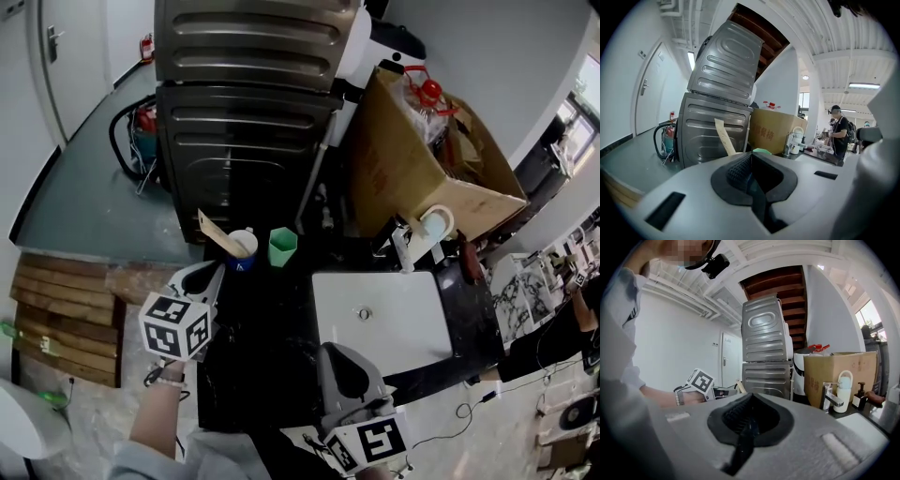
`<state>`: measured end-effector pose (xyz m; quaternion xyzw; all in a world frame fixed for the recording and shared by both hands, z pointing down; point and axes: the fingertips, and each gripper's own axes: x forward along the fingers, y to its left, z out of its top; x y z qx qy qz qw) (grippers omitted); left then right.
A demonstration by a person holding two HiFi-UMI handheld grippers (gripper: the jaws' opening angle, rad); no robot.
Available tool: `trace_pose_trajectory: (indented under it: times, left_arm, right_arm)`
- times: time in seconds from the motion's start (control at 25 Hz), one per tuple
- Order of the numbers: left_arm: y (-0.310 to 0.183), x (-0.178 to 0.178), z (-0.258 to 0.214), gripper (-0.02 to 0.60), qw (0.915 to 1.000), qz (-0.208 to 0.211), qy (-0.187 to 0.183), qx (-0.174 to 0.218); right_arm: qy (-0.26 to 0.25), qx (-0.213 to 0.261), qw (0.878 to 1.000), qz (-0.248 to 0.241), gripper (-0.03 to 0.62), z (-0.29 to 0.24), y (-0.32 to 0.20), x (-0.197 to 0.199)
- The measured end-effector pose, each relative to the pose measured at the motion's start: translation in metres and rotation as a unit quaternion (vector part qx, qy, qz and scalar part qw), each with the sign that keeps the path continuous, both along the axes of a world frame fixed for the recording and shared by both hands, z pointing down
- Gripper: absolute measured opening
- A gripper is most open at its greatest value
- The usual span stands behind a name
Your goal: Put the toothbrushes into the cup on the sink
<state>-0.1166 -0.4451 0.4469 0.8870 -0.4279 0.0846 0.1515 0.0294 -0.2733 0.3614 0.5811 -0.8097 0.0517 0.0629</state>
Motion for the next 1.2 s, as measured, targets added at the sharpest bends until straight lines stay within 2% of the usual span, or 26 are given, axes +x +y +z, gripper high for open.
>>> trace_pose_trajectory:
  times: [0.4,0.68,0.96,1.2]
  left_arm:
    - [0.056,0.002,-0.058,0.005,0.9993,0.016,0.011,0.032]
    - [0.086,-0.004,-0.09,0.005,0.9982,0.015,0.034,0.046]
    - [0.114,-0.011,-0.109,0.005,0.9963,0.008,0.066,0.054]
    - [0.127,-0.021,-0.114,0.004,0.9954,0.01,0.067,0.068]
  right_arm:
    - [-0.013,0.032,0.999,-0.037,-0.002,-0.019,-0.007,-0.028]
    - [-0.018,0.049,0.997,-0.054,-0.002,-0.03,-0.006,-0.043]
    - [-0.016,0.06,0.997,-0.055,-0.002,-0.038,0.0,-0.052]
    - [-0.012,0.062,0.997,-0.04,-0.002,-0.039,0.007,-0.058]
